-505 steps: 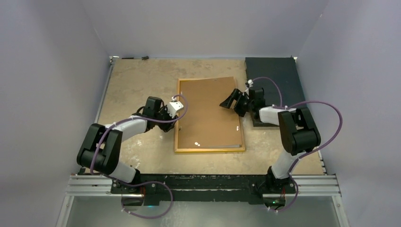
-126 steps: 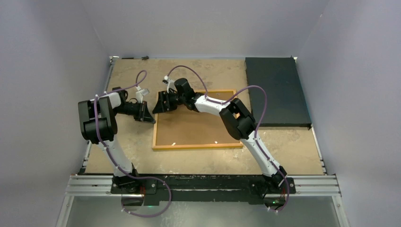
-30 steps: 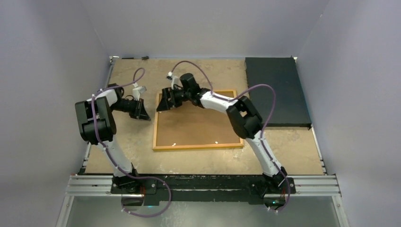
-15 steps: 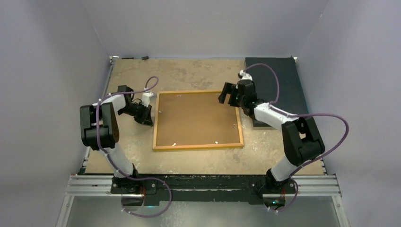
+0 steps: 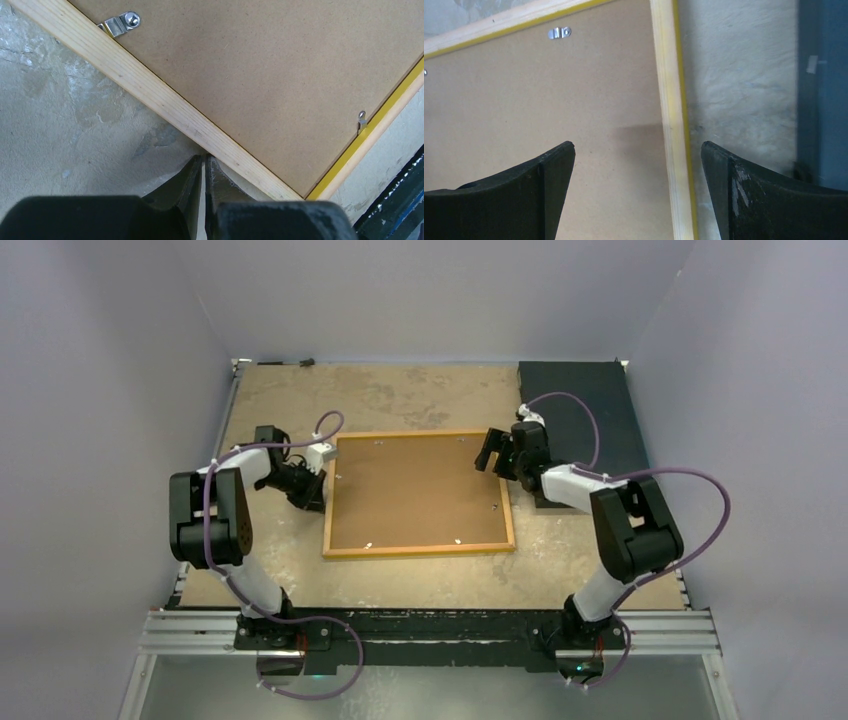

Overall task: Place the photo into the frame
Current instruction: Adjust the photo frame at the center of the board.

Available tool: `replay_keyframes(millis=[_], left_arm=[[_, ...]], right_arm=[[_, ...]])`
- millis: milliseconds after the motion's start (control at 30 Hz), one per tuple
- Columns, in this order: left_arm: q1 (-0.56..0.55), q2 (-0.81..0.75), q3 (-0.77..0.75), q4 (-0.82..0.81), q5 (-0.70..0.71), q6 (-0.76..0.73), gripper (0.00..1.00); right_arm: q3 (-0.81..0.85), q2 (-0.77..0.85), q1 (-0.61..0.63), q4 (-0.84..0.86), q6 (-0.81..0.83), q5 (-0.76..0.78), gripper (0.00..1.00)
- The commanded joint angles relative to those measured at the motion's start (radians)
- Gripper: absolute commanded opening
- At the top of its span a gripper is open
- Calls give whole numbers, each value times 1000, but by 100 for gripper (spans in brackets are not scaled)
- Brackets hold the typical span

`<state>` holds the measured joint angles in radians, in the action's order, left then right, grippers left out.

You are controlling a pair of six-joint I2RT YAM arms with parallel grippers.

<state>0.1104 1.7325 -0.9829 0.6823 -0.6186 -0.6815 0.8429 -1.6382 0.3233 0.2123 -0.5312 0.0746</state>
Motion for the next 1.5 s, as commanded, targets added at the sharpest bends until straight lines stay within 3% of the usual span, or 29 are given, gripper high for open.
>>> replay_keyframes(millis=[0,167,400,500,633,800,933,1033,1133,1300,1467], left_arm=[[-13,-9,29,2,44,-54,6],[-49,-30,48,29,57,-100,6],[-163,-4,39,116,47,-185,7],[-226,18,14,178,27,-223,9],[-240,42,-89,362,26,-339,21],[-86,63,-356,517,-20,-387,25],[28,128,-544,278,-1,-141,25],[39,194,-580,73,64,50,24],[40,280,-628,-14,65,154,24],[40,411,-701,-28,1,229,24],[39,443,-678,0,-53,212,18]], right_arm=[[59,-102,3,93,9,-145,99],[283,-307,41,92,13,-224,99],[767,-576,113,-25,31,-272,99],[880,-621,112,-84,-1,-252,99],[935,-576,103,-157,43,-123,99],[797,-416,97,-155,75,-47,99],[633,-289,97,-128,69,-72,99],[472,-184,100,-106,49,-136,99],[277,-66,107,-76,-9,-208,99],[-41,94,160,-8,-118,-315,99],[-209,133,196,84,-202,-403,99]])
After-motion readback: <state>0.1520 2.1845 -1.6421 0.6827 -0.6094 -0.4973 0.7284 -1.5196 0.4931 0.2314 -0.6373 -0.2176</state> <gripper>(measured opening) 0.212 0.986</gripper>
